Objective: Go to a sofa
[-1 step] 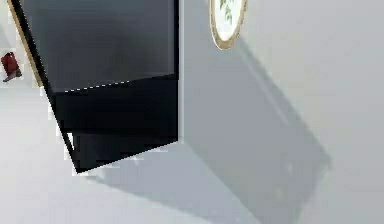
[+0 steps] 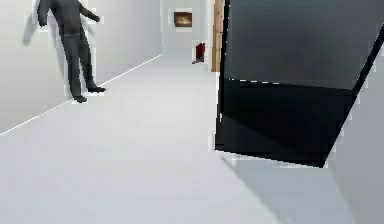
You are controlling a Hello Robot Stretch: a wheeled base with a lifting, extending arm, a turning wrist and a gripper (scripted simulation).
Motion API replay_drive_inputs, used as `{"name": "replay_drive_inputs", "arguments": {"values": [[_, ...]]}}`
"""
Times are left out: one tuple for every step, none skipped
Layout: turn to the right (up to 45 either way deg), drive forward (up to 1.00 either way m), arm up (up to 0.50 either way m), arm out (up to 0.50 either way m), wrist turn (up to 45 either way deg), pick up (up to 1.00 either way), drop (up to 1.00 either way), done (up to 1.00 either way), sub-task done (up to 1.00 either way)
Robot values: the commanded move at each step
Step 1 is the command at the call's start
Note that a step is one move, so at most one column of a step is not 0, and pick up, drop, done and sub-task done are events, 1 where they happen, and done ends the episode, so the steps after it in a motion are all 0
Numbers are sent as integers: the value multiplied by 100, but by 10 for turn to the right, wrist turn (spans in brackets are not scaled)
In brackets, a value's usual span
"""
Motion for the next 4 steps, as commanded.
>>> {"name": "replay_drive_inputs", "arguments": {"values": [[-30, 0, 0, 0, 0, 0, 0, 0, 0], [0, 100, 0, 0, 0, 0, 0, 0, 0], [0, 80, 0, 0, 0, 0, 0, 0, 0], [180, 0, 0, 0, 0, 0, 0, 0, 0]]}}
